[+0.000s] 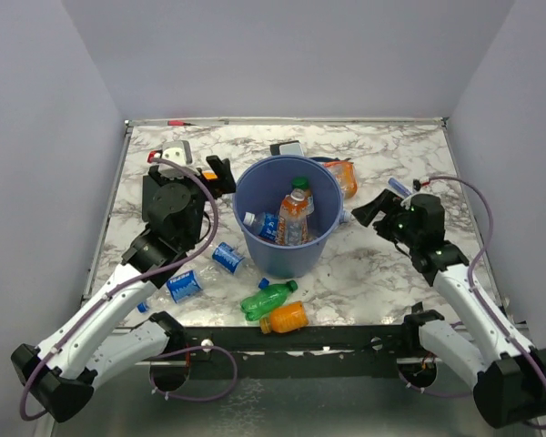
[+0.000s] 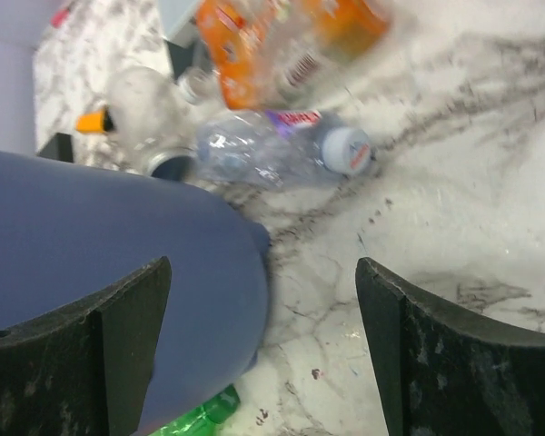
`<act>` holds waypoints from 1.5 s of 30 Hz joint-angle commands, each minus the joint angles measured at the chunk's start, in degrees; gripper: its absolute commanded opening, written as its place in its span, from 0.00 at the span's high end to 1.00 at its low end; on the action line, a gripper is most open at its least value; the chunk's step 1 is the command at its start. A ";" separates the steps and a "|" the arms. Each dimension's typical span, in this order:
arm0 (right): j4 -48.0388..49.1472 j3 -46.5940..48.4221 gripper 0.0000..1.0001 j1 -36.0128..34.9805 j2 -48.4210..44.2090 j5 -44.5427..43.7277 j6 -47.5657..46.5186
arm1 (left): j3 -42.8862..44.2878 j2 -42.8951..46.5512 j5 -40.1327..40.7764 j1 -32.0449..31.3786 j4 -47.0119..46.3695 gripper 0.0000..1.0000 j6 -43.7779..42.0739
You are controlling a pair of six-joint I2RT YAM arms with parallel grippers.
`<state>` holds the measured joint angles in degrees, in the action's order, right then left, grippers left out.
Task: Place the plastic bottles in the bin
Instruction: Pick up the plastic bottle at the center of the board.
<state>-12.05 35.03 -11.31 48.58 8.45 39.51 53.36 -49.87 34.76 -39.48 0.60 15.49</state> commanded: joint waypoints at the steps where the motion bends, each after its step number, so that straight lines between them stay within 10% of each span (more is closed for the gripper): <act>1: 11.25 -5.18 0.16 -0.11 6.11 -0.11 6.68 | -3.51 0.19 2.56 5.17 3.17 0.01 3.94; 24: 47.84 -11.22 0.28 -0.11 41.58 -7.99 26.63 | -16.64 9.50 10.97 5.30 -4.90 0.01 4.90; 34: 56.72 -12.36 0.56 -0.06 49.59 -3.90 31.30 | -16.85 9.19 10.95 5.29 -4.91 0.01 5.18; 45: 30.28 -10.56 0.82 -0.11 26.76 -14.61 17.18 | -16.83 8.61 10.19 5.30 -4.95 0.01 5.54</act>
<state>35.81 21.61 -11.31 84.75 1.45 66.08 37.06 -41.28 44.62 -34.35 -3.42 20.49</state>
